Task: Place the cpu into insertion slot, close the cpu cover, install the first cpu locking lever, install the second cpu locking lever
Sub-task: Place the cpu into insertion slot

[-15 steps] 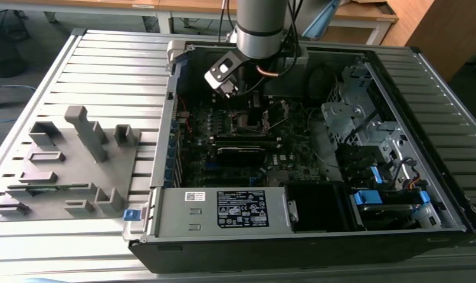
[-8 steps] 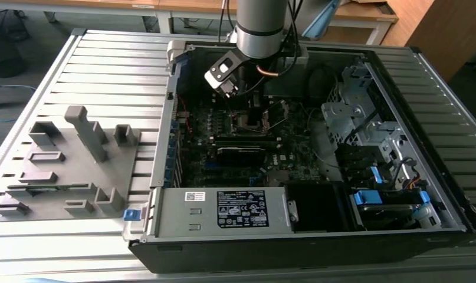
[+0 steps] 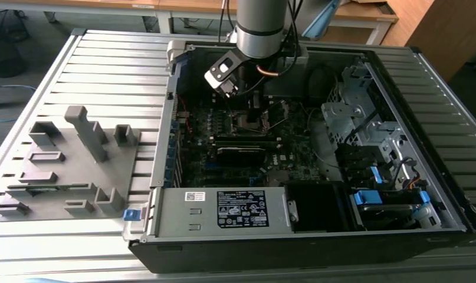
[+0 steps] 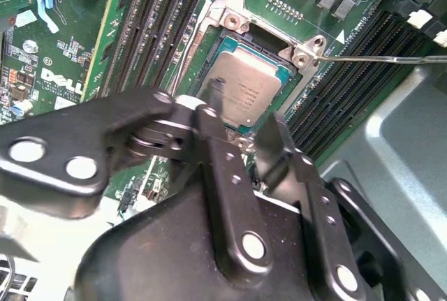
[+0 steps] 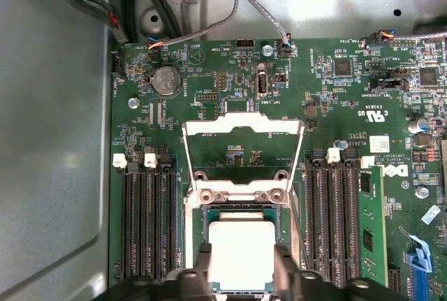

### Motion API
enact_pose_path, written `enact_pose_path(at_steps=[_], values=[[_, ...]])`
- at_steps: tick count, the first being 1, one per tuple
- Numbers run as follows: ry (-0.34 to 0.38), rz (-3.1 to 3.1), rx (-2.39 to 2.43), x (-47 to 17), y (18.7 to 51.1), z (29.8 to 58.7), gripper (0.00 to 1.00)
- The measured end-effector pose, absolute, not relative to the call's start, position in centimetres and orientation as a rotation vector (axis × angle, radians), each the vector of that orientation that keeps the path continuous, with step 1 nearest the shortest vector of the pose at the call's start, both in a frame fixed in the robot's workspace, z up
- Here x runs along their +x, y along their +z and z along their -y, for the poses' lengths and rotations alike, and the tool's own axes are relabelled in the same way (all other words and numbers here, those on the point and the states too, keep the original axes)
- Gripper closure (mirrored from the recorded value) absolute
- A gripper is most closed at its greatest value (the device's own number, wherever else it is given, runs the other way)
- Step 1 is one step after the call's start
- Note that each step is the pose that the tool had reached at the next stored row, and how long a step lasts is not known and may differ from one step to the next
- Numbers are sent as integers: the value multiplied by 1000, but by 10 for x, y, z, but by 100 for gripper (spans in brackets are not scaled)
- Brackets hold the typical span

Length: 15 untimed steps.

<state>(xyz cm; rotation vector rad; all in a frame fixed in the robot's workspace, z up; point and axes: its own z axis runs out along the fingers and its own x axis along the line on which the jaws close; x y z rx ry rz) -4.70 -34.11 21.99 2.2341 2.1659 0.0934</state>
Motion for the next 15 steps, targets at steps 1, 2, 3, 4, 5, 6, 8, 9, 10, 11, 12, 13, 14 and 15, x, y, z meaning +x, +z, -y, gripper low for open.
enact_pose_path(at_steps=[1,2,3,4,5,6,8,9,10,11,12,13,14,15], values=[[93,-2166,2234,-47,220,341,59],[93,-2166,2234,-47,220,341,59],[93,-2166,2234,-47,220,341,65],[93,-2166,2234,-47,220,341,71],[93,-2166,2234,-47,220,341,71],[93,-2166,2234,-47,220,341,76],[93,-2166,2234,-47,220,341,82],[93,-2166,2234,-47,220,341,88],[93,-2166,2234,-47,220,341,89],[93,-2166,2234,-47,220,341,89],[93,-2166,2234,-47,220,341,89],[93,-2166,2234,-47,220,341,89],[93,-2166,2234,-47,220,341,89],[93,-2166,2234,-47,220,341,89]])
